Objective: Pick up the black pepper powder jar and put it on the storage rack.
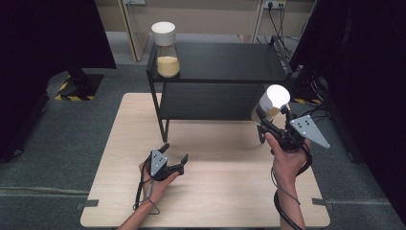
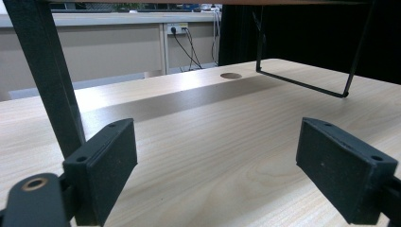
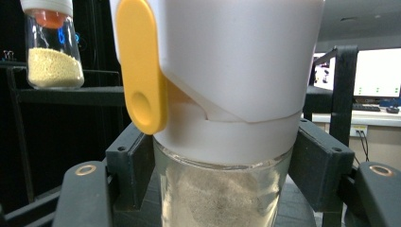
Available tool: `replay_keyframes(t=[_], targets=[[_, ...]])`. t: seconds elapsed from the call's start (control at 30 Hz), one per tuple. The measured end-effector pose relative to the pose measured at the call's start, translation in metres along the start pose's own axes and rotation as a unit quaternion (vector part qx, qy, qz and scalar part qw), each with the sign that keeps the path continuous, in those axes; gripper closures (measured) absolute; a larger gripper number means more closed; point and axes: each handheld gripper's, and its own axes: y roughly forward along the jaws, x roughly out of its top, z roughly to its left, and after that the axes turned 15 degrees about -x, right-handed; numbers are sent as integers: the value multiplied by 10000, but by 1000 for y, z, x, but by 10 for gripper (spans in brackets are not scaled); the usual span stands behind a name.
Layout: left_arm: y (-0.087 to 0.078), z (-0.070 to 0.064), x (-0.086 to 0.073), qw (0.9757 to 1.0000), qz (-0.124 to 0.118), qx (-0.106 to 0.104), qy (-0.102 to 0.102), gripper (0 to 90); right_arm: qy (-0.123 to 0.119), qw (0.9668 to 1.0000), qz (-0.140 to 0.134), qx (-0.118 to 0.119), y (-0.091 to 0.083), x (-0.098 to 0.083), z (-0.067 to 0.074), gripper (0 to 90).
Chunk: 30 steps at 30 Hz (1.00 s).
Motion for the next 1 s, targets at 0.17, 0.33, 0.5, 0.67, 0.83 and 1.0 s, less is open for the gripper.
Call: replay_keyframes(t=[0.17, 0.33, 0.5, 0.67, 0.83, 1.0], targets=[[0, 0, 0, 10000, 3, 2, 8, 129, 30, 10000, -53, -26, 3, 6, 0, 309], [0, 0, 0, 10000, 5, 1, 2, 129, 31, 9999, -92, -45, 7, 13, 0, 309], [0, 0, 0, 10000, 8, 0, -10, 129, 29, 9999, -121, -65, 11, 19, 0, 309], [0, 0, 0, 10000, 7, 0, -2, 129, 58, 9999, -139, -76, 14, 24, 0, 309], [0, 0, 0, 10000, 9, 1, -7, 129, 64, 9998, -169, -95, 17, 29, 1, 309], [0, 0, 0, 10000, 6, 3, -8, 130, 47, 9997, -201, -126, 21, 36, 2, 309]])
